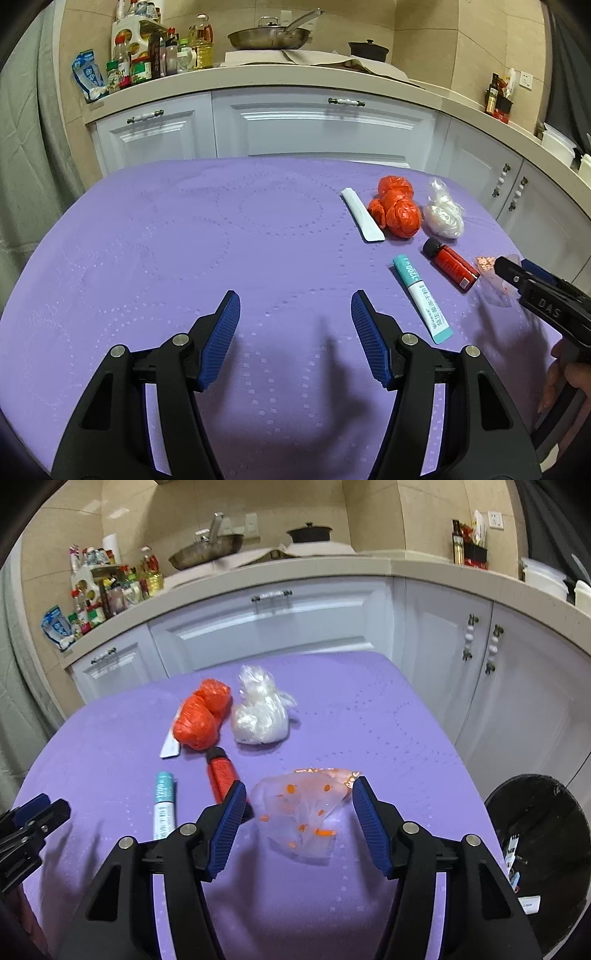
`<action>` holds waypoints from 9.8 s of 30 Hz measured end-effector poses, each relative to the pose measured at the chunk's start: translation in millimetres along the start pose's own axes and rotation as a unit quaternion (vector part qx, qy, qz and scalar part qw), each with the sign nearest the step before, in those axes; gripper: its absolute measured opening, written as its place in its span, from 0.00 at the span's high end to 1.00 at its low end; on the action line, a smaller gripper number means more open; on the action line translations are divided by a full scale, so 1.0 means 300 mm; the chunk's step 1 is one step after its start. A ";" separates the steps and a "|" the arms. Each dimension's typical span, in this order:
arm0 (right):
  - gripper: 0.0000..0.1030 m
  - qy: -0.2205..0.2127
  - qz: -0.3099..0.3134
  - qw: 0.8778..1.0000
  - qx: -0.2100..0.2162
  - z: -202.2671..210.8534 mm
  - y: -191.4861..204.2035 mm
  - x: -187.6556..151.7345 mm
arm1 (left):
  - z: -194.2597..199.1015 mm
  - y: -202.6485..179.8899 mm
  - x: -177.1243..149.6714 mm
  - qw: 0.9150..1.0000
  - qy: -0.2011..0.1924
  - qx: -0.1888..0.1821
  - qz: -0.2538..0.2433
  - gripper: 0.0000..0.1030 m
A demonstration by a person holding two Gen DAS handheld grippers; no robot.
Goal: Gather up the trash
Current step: 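Grasp the orange-dotted clear bag with the right tool while the left tool grasps the teal-capped tube, then carry the dotted bag and teal tube over the bin and release both, then move the right tool back toward the red bottle on the table, then grasp the red bottle with the right tool, then carry the red bottle toward the bin while the left tool grasps the clear bag, then release the red bottle and clear bag over the bin with both tools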
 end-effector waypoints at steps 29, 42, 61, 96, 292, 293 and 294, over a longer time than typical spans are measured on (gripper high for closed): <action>0.81 -0.002 -0.016 1.000 0.020 0.059 -0.107 -0.021 | -0.091 -0.259 -0.022 0.997 0.038 -0.057 -0.033 0.35; 0.81 -0.002 -0.026 0.999 0.038 0.062 -0.164 -0.035 | -0.198 -0.353 -0.006 0.995 0.078 -0.030 -0.051 0.41; 0.81 -0.018 -0.016 0.999 0.031 0.126 -0.140 -0.055 | -0.130 -0.254 -0.025 0.995 0.060 -0.055 -0.062 0.82; 0.81 -0.091 -0.153 0.974 -0.142 0.502 -0.693 -0.276 | 0.132 -1.010 -0.097 0.944 -0.011 -0.216 -0.248 0.82; 0.76 -0.055 -0.171 0.975 -0.127 0.360 -0.744 -0.188 | -0.016 -1.014 0.066 0.960 -0.012 -0.147 -0.237 0.57; 0.76 -0.054 -0.174 0.974 -0.131 0.367 -0.755 -0.199 | -0.010 -1.037 0.054 0.958 -0.012 -0.151 -0.244 0.57; 0.76 -0.054 -0.177 0.974 -0.133 0.372 -0.765 -0.208 | -0.004 -1.069 0.037 0.954 -0.011 -0.158 -0.253 0.57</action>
Point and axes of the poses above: each gripper's, at about its wrist camera, not at the fingertips, and z roughly against the way its jaws point, y to its left, x to its top, the point moved 4 cm from there along -z, roughly the way its jaws point, and after that the axes turned 10 degrees about y, right-handed, at the moved point
